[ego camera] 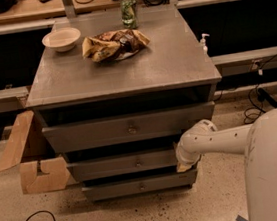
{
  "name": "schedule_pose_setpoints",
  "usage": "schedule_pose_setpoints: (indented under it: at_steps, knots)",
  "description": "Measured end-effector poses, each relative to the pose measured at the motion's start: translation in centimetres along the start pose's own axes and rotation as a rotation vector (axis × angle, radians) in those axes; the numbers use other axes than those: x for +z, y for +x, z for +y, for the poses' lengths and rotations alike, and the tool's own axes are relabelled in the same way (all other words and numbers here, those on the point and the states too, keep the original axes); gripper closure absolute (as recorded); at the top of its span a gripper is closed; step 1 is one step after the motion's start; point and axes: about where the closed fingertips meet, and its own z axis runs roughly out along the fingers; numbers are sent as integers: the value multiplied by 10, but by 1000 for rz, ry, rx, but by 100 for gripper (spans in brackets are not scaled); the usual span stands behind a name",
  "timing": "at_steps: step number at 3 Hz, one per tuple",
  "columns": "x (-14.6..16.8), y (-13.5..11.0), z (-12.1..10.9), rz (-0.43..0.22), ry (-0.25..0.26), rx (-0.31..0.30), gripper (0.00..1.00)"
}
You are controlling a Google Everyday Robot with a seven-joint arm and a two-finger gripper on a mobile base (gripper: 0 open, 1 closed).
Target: Open middle drawer
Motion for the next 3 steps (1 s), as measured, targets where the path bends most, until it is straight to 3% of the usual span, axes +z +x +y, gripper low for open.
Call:
schedule_pose_setpoints:
  at_steps: [2, 3]
  knots:
    - [-4, -1, -1, 0, 0, 0, 100]
    - [-4, -1, -1, 0, 0, 0, 100]
